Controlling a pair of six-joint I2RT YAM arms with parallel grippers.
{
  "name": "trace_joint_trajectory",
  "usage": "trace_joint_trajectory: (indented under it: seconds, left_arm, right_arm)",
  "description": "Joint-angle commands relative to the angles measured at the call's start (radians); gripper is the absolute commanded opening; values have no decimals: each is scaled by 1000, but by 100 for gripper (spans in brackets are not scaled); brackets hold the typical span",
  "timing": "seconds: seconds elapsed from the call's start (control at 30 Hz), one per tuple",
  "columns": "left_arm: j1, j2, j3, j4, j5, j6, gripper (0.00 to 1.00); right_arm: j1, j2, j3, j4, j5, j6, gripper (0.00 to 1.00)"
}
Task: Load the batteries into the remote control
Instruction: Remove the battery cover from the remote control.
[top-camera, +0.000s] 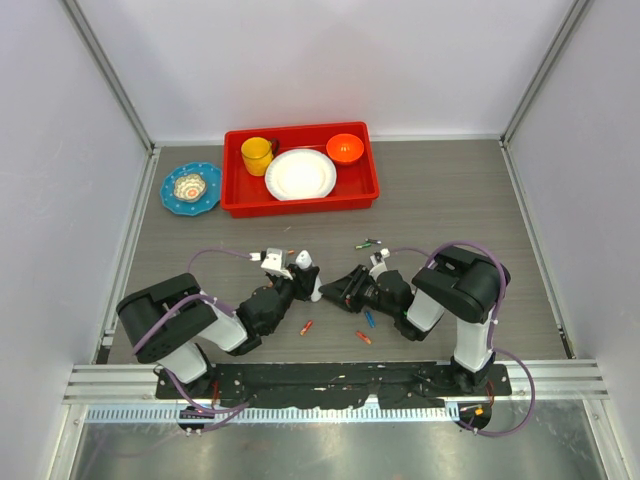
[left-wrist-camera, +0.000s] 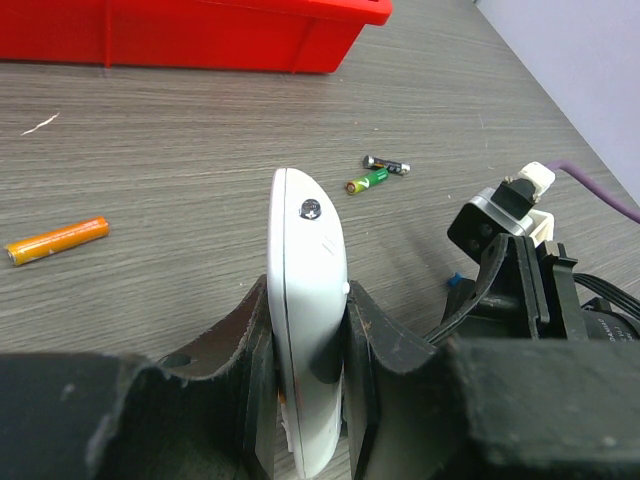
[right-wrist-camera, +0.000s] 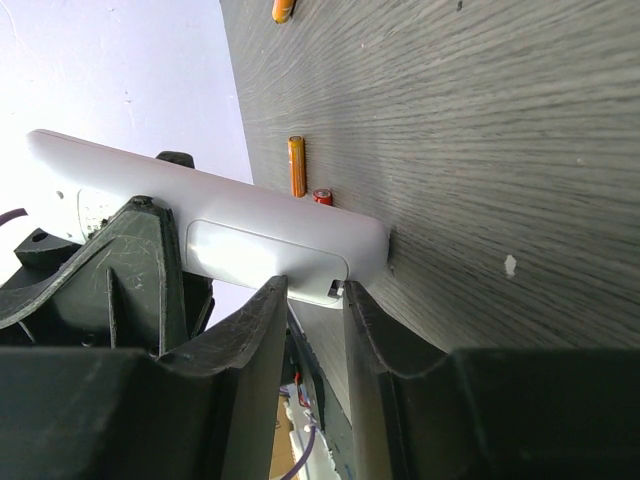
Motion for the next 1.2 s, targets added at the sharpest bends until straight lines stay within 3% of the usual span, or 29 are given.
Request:
trace_joint_trajectory:
  seconds: [0.0,0.33,1.17]
  left_arm:
    - [-20,11,3,241,0,-11,0]
    - [-28,14,3,241,0,-10,0]
    - [-46,24,-9,239,-32,62,0]
  right_arm:
    - [-3,-10,13,107,10,-6,33]
    - [-3,-19,8,113,5,-8,26]
    - [-2,-125,4,10,-1,-57,26]
